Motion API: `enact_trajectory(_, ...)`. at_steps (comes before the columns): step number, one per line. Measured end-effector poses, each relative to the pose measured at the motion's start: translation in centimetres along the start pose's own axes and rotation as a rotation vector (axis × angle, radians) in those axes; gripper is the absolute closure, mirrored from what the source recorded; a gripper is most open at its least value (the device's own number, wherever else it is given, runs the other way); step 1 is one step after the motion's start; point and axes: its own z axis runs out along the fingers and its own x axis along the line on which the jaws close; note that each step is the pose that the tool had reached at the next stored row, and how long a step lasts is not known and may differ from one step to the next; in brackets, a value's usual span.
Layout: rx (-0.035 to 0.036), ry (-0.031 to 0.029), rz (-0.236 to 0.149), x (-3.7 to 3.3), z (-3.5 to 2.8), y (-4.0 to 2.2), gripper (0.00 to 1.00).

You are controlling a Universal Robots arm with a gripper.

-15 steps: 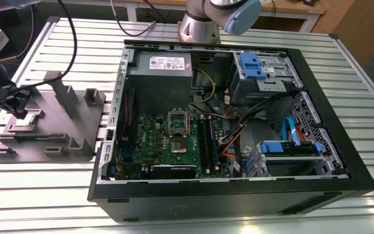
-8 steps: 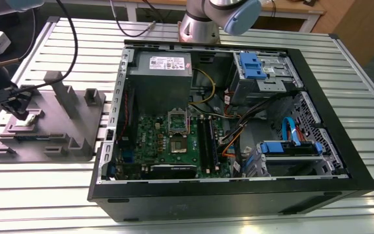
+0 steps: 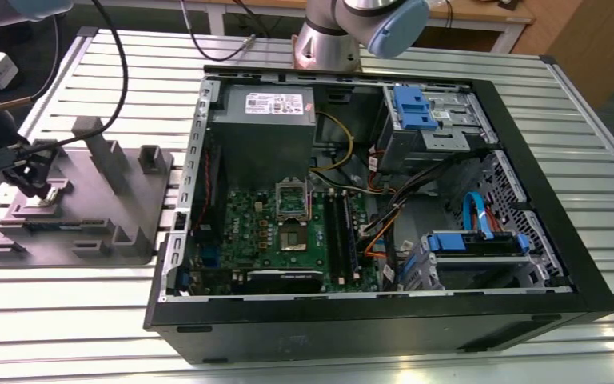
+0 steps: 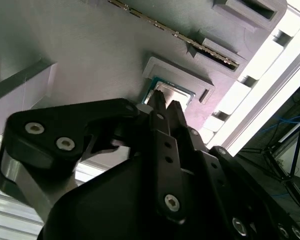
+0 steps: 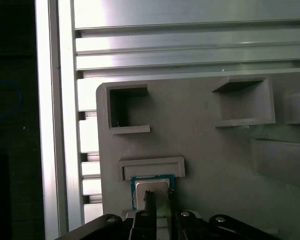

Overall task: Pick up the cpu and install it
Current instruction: 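Pick up the cpu and move it towards the insertion slot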

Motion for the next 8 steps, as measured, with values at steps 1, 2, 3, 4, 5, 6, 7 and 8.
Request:
enact_trajectory(1,0.0,0.0001,0.0,0.0,0.0,0.0,0.71)
enact_trajectory(2,0.0,0.0001,0.0,0.0,0.0,0.0,0.71)
enact_trajectory(3,0.0,0.0,0.0,0.0,0.0,0.0,0.65)
enact_trajectory(4,0.0,0.0,0.0,0.0,0.0,0.0,0.65)
enact_trajectory(5,0.0,0.0,0.0,0.0,0.01,0.0,0.59)
enact_trajectory(6,0.0,0.0,0.0,0.0,0.01,0.0,0.53)
enact_trajectory(7,0.0,0.0,0.0,0.0,0.01,0.0,0.47)
enact_trajectory(8,0.0,0.0,0.0,0.0,0.01,0.0,0.47)
